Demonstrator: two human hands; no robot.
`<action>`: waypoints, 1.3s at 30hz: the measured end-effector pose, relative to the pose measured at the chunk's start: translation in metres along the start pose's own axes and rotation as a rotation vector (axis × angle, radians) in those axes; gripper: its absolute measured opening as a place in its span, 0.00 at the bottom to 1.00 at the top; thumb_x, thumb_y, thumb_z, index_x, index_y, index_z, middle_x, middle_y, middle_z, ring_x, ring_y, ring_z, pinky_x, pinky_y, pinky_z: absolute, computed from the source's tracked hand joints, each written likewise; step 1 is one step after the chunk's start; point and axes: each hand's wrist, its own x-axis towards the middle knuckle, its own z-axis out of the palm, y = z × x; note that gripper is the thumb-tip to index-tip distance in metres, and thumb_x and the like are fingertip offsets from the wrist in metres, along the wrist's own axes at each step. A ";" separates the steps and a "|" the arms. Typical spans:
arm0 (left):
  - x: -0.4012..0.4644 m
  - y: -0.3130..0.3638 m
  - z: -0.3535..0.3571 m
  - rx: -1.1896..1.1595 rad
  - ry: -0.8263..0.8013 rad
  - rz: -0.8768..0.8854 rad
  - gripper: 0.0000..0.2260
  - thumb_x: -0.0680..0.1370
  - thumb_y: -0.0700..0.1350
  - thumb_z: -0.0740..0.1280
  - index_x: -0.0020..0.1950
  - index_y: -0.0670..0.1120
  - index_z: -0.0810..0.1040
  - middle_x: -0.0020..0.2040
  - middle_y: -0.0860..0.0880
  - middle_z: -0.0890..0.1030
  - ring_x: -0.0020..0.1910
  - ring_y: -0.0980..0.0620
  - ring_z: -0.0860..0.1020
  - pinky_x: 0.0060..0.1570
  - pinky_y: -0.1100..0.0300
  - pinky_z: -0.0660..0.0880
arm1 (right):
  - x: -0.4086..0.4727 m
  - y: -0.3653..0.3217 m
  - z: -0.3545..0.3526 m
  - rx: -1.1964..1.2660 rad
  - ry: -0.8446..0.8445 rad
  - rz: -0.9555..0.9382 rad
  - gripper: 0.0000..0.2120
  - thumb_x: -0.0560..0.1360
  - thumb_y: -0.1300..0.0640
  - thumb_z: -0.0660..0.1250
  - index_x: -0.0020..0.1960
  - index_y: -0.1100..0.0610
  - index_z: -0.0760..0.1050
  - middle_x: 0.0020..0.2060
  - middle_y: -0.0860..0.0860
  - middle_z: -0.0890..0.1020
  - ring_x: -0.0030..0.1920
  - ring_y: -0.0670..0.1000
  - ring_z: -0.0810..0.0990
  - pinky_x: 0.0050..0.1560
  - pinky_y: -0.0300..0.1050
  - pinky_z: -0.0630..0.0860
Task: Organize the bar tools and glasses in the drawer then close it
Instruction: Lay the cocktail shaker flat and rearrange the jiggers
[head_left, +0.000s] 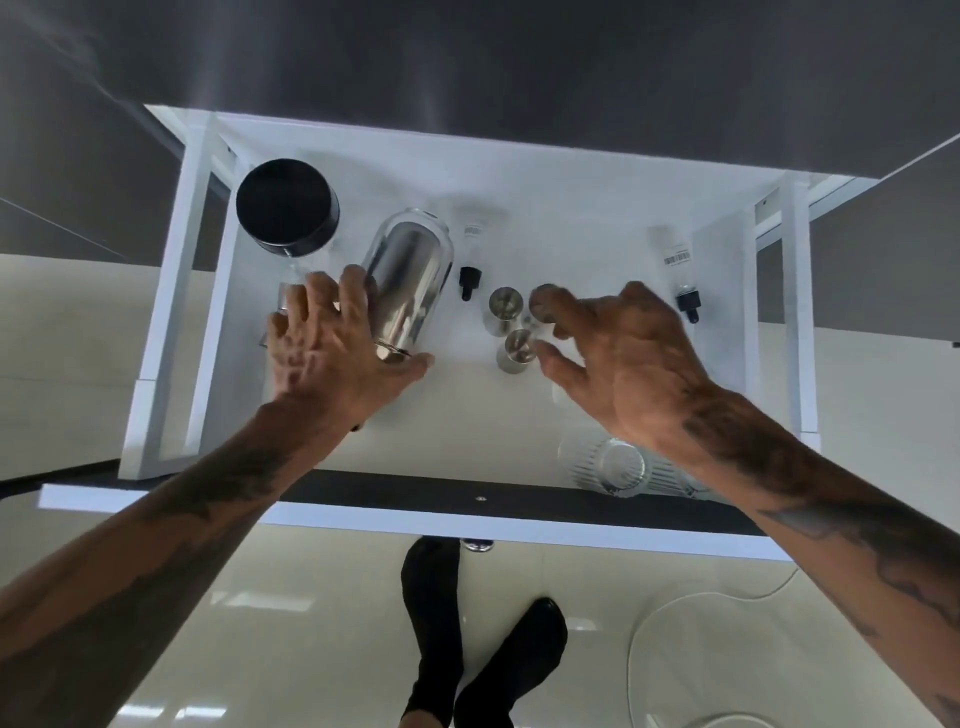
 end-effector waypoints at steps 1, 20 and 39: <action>0.002 -0.001 0.003 0.005 -0.053 -0.013 0.44 0.63 0.69 0.72 0.69 0.46 0.61 0.63 0.39 0.72 0.61 0.37 0.72 0.59 0.42 0.72 | -0.003 0.001 -0.004 0.025 0.049 0.011 0.18 0.79 0.45 0.56 0.65 0.52 0.68 0.45 0.45 0.84 0.41 0.53 0.83 0.53 0.48 0.72; -0.016 -0.098 0.014 -0.124 -0.426 0.475 0.46 0.61 0.51 0.83 0.75 0.55 0.64 0.68 0.49 0.74 0.62 0.49 0.72 0.56 0.53 0.76 | -0.022 -0.007 -0.008 0.321 0.118 0.012 0.13 0.78 0.54 0.63 0.60 0.53 0.76 0.43 0.45 0.86 0.37 0.50 0.84 0.51 0.48 0.77; -0.022 -0.002 0.033 -0.119 -0.615 0.632 0.41 0.73 0.57 0.70 0.77 0.64 0.47 0.76 0.56 0.60 0.71 0.52 0.59 0.67 0.50 0.65 | -0.058 -0.018 0.038 0.237 -0.199 -0.005 0.15 0.75 0.45 0.67 0.57 0.51 0.74 0.56 0.48 0.73 0.56 0.51 0.72 0.57 0.46 0.74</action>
